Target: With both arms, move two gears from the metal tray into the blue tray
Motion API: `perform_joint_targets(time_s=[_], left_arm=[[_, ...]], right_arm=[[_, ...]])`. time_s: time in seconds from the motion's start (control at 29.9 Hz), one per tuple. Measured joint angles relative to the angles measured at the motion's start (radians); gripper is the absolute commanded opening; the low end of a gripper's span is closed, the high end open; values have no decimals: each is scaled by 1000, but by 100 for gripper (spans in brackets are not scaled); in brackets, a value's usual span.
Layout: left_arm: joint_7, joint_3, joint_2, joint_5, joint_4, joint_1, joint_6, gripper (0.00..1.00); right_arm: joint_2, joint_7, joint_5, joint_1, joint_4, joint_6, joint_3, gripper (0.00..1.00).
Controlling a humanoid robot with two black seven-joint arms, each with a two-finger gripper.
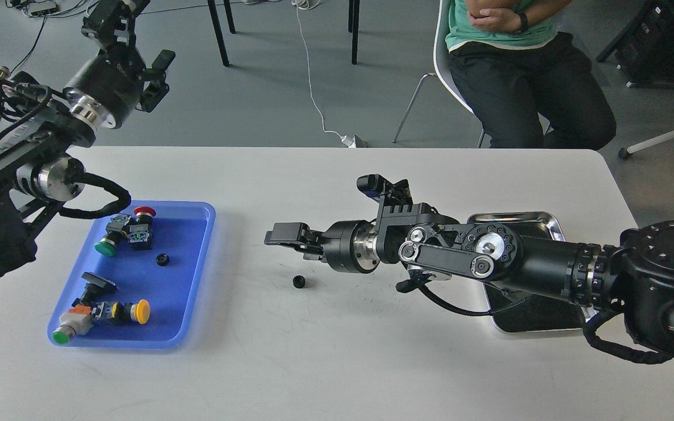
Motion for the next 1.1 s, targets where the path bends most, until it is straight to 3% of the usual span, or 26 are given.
perform_joint_targets(time_s=[0.13, 0.33, 0.5, 0.64, 0.9, 1.1], left_arm=[[9, 1, 2, 1, 1, 0, -1, 98], [12, 14, -1, 12, 0, -7, -6, 98], [31, 21, -2, 29, -8, -7, -17, 98], [43, 62, -2, 99, -48, -12, -22, 98], [41, 143, 4, 533, -209, -1, -12, 98], [35, 171, 21, 968, -345, 24, 23, 98]], right_arm=[[-30, 1, 23, 27, 46, 20, 54, 94], [-317, 3, 49, 0, 146, 24, 177, 94], [-553, 27, 80, -177, 184, 29, 388, 94], [-666, 55, 134, -349, 171, 65, 621, 94], [-715, 78, 425, -544, 4, 95, 969, 94], [-712, 76, 680, -573, -109, 159, 1006, 93]])
